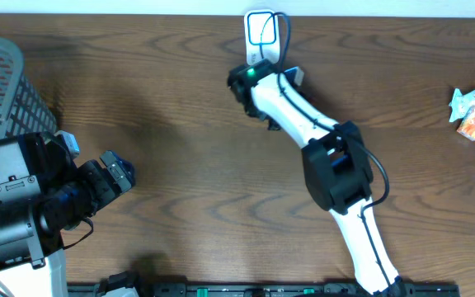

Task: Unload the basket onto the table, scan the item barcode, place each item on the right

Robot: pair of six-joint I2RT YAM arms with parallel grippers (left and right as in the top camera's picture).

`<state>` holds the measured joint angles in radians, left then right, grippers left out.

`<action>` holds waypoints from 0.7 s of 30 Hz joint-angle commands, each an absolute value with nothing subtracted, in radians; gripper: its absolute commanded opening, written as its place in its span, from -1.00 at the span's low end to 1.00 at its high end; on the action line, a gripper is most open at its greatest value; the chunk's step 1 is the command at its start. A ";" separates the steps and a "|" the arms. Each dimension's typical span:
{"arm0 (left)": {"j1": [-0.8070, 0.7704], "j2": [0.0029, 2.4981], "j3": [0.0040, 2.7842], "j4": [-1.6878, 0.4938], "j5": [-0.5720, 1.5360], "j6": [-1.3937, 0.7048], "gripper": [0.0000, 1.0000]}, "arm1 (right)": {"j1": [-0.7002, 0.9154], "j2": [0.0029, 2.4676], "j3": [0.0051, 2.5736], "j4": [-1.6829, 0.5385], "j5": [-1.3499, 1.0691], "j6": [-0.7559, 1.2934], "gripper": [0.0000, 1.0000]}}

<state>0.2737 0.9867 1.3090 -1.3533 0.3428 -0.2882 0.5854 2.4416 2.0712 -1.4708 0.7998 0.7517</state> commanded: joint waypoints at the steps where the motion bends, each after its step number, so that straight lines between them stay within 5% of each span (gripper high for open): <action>1: 0.273 0.986 1.313 -1.354 0.355 -0.290 0.96 | 0.650 2.428 2.092 -1.465 0.829 0.776 0.08; 3: 0.273 0.986 1.313 -1.354 0.355 -0.290 0.96 | 0.677 2.428 2.117 -1.465 0.831 0.744 0.36; 10: 0.273 0.986 1.313 -1.354 0.355 -0.290 0.96 | 0.669 2.428 2.315 -1.554 0.815 0.707 0.67; 15: 0.273 0.986 1.313 -1.354 0.355 -0.290 0.96 | 0.605 2.428 2.377 -1.521 0.645 0.426 0.62; 17: 0.273 0.986 1.313 -1.354 0.355 -0.290 0.96 | 0.580 2.428 2.367 -1.521 0.541 0.303 0.41; 21: 0.273 0.986 1.313 -1.354 0.355 -0.290 0.96 | 0.537 2.428 2.301 -1.521 0.344 0.089 0.46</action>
<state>0.2737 0.9867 1.3090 -1.3537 0.3428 -0.2882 0.5591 2.4390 2.3440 -1.5204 0.5385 0.3363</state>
